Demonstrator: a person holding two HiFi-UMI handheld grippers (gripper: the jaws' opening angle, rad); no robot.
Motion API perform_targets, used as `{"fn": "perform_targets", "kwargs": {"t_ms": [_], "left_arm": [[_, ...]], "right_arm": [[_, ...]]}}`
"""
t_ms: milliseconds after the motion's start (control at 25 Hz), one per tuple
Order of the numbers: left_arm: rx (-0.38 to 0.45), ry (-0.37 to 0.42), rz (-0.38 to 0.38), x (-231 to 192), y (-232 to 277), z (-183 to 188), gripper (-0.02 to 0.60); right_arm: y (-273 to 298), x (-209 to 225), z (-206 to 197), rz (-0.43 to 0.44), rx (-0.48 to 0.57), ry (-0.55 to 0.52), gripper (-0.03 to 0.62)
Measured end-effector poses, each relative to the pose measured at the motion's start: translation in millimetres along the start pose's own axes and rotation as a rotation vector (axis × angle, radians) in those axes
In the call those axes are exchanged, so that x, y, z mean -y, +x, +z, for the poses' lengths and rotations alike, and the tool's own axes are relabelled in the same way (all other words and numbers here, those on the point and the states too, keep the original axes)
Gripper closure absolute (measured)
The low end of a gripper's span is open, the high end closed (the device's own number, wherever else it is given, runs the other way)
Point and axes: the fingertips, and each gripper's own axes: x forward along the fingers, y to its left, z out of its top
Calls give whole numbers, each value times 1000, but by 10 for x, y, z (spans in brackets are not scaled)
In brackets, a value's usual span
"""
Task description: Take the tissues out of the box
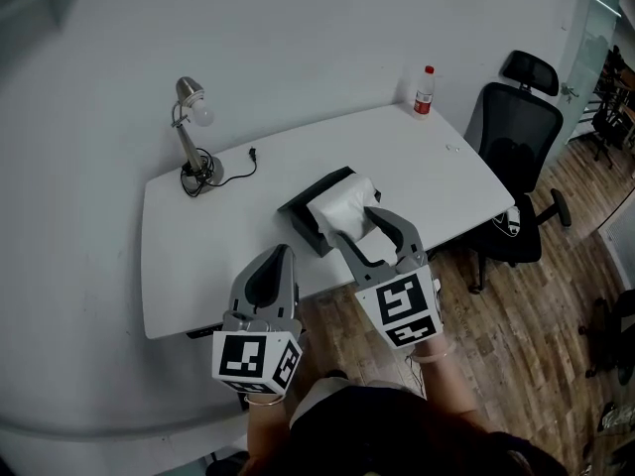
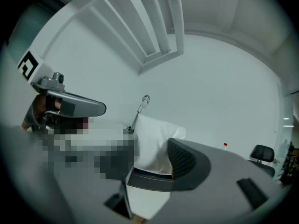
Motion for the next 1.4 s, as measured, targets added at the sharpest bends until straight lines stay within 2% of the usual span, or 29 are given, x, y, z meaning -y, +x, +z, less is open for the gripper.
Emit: {"fn": "perform_targets", "kwargs": {"t_ms": [640,1400], "left_arm": [[-9,37,22,624,-114,99,555],[-36,40,70,1038,-368,77,555]], "right_arm": [[-578,126,2,41,71,7,373],[-1086,79,2,87,129,19,376]]}}
